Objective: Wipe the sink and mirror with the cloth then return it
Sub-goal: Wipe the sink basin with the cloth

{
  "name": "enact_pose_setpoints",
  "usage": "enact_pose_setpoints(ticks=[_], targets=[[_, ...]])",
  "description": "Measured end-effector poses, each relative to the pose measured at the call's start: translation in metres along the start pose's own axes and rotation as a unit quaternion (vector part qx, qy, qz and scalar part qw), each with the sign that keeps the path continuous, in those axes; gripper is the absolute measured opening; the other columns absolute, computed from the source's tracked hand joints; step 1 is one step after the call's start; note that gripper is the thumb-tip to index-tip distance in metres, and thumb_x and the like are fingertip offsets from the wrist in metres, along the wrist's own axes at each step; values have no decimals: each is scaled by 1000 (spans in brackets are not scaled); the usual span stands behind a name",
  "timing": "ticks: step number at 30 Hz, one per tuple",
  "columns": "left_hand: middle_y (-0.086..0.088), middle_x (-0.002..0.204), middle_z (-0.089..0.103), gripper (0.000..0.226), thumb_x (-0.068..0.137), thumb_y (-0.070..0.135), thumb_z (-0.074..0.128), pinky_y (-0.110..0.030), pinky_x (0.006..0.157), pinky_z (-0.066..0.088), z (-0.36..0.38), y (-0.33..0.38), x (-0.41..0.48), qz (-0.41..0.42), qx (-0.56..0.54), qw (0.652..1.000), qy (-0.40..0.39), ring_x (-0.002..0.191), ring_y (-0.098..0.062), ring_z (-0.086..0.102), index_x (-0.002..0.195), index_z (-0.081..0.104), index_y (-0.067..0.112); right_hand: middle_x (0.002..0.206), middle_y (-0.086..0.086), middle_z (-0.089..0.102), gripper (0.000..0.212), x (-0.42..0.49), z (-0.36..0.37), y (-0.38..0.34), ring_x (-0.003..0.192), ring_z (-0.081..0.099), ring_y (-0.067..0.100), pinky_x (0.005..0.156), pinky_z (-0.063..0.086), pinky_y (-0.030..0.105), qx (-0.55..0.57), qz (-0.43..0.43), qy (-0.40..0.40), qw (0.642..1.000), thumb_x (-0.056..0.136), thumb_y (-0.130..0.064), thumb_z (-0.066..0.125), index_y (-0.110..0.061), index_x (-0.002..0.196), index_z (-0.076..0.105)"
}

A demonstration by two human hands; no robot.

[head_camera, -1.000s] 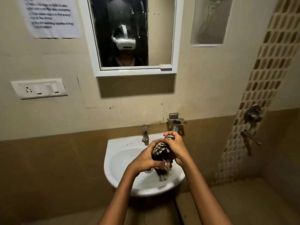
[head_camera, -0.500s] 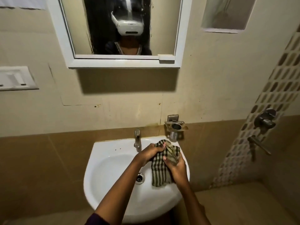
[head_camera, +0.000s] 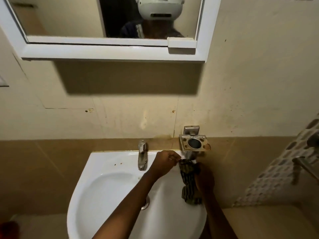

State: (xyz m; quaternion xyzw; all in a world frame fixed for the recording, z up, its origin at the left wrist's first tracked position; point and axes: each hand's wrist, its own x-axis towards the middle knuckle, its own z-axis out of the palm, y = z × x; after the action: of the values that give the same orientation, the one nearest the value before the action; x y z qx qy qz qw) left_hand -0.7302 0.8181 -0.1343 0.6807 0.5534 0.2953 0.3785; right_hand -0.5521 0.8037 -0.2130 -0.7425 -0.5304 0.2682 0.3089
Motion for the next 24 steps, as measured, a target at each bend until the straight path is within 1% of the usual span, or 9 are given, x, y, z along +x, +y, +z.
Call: enact_pose_setpoints(ticks=[3, 5, 6, 9, 11, 13, 17, 20, 24], targets=[[-14, 95, 73, 26, 85, -4, 52, -10, 63, 52, -15, -16, -3, -6, 0, 1000, -5, 55, 14, 60, 101, 72, 2, 98, 26, 66, 36, 14, 11, 5, 78, 64, 40, 62, 50, 41, -171, -14, 93, 981, 81, -5, 68, 7, 114, 59], [-11, 85, 69, 28, 86, -8, 49, -14, 63, 54, -25, -24, -9, -18, -16, 1000, 5, 56, 12, 61, 102, 71, 0, 78, 30, 66, 41, 19, 20, 9, 54, 63, 38, 44, 51, 37, -186, -3, 116, 976, 67, 0, 78, 14, 102, 63], [-6, 81, 67, 29, 87, -10, 47, -12, 61, 52, -29, -25, -13, -20, -27, 999, 13, 57, 11, 61, 102, 70, -2, 77, 29, 66, 37, 19, 25, 11, 50, 62, 37, 40, 50, 35, -186, -11, 113, 976, 71, 0, 75, 14, 103, 63], [3, 76, 64, 28, 89, -10, 45, -6, 58, 47, -40, -24, -19, -21, -53, 998, 39, 58, 10, 62, 103, 69, -4, 82, 26, 69, 26, 20, 42, 16, 59, 66, 37, 44, 52, 34, -224, -40, 95, 969, 89, -10, 46, 6, 106, 57], [3, 76, 65, 27, 89, -10, 45, -5, 56, 45, -47, -21, -21, -18, -68, 996, 49, 55, 8, 62, 101, 69, -4, 88, 25, 67, 28, 18, 49, 12, 69, 66, 36, 51, 52, 36, -202, -51, 94, 973, 83, -9, 58, 1, 108, 53], [-1, 77, 66, 26, 89, -9, 47, -3, 50, 42, -52, -19, -21, -16, -71, 995, 63, 52, 6, 61, 100, 70, -2, 98, 24, 65, 39, 13, 52, 10, 79, 66, 35, 59, 54, 36, -178, -57, 91, 978, 86, -24, 52, 3, 113, 55], [3, 74, 68, 28, 88, -8, 50, -7, 45, 43, -65, -22, -23, -28, -81, 992, 90, 50, 2, 62, 93, 72, 8, 124, 23, 57, 61, 10, 63, 17, 119, 52, 38, 101, 41, 43, -242, -106, 82, 961, 95, -40, 21, 4, 125, 52], [13, 64, 71, 33, 86, -4, 55, -21, 57, 51, -77, -33, -27, -33, -91, 988, 121, 53, -1, 63, 83, 72, 24, 123, 24, 59, 70, 25, 71, 11, 121, 49, 39, 104, 35, 49, -295, -113, 85, 945, 97, -47, 10, -1, 119, 57], [20, 64, 71, 33, 86, -4, 55, -13, 55, 48, -104, -47, -40, -36, -88, 979, 179, 54, 0, 63, 85, 71, 25, 98, 13, 66, 59, 42, 81, -18, 101, 59, 34, 95, 41, 47, -281, -102, 86, 950, 93, -52, 21, -12, 109, 60]])
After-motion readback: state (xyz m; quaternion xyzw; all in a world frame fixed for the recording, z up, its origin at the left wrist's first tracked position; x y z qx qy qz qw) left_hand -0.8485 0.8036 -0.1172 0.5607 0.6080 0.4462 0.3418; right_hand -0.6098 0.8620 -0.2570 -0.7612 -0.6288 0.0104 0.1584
